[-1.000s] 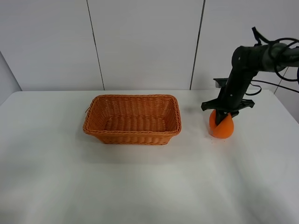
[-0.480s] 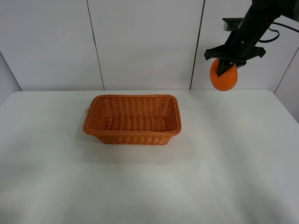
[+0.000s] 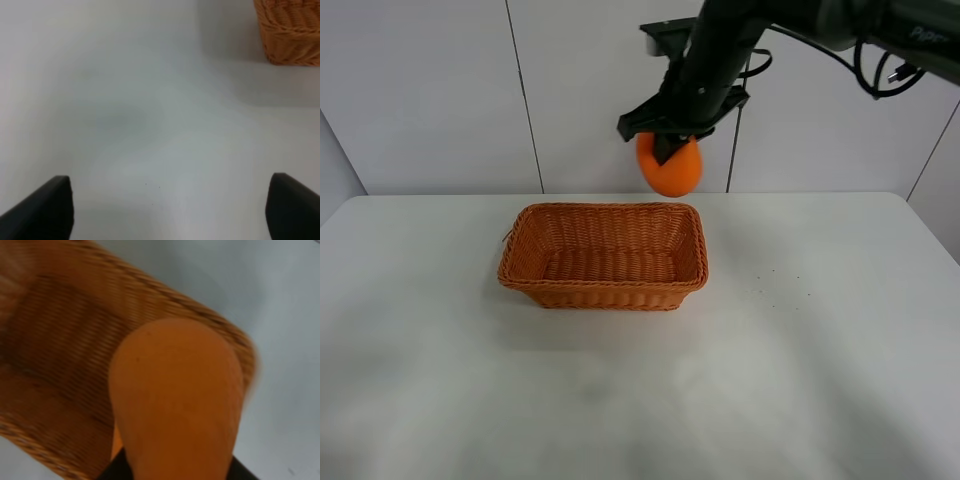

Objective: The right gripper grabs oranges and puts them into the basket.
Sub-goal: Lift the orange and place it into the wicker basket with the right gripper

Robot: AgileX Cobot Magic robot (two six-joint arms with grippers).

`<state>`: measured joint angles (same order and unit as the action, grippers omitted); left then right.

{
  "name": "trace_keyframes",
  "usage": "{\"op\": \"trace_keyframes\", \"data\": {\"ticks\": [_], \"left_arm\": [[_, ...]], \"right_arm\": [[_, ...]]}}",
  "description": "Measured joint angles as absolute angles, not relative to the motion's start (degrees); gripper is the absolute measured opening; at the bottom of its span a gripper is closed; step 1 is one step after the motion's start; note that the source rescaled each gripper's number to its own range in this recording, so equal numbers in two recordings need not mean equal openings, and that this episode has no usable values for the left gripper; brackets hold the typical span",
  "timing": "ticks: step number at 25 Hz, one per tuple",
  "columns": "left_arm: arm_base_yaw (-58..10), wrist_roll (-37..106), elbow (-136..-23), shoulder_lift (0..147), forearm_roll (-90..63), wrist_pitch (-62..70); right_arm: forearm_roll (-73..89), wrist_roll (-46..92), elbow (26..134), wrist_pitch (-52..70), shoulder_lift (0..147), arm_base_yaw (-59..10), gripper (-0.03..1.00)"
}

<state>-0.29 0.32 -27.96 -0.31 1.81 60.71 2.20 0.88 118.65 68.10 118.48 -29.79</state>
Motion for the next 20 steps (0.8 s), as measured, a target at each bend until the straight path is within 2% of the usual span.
{"op": "trace_keyframes", "data": {"ticks": [6, 10, 16, 17, 18, 20], "left_arm": [[-0.29, 0.32, -27.96, -0.31, 1.81, 60.71], [-0.29, 0.32, -27.96, -0.31, 1.81, 60.71], [-0.29, 0.32, -27.96, -0.31, 1.81, 60.71], [-0.29, 0.32, -27.96, -0.31, 1.81, 60.71], [-0.29, 0.32, -27.96, -0.31, 1.81, 60.71], [-0.29, 0.32, -27.96, -0.31, 1.81, 60.71]], "right_arm": [[-0.40, 0.00, 118.79, 59.72, 124.92, -36.38, 0.00], [-0.47, -0.42, 118.79, 55.04, 131.83, -36.94, 0.00], [-0.61, -0.66, 118.79, 54.22, 136.83, -36.94, 0.00], [-0.38, -0.71, 118.79, 54.22, 136.83, -36.94, 0.03], [0.00, -0.83, 118.79, 54.22, 136.83, -36.94, 0.12], [0.44, -0.83, 118.79, 54.64, 136.83, -36.94, 0.43]]}}
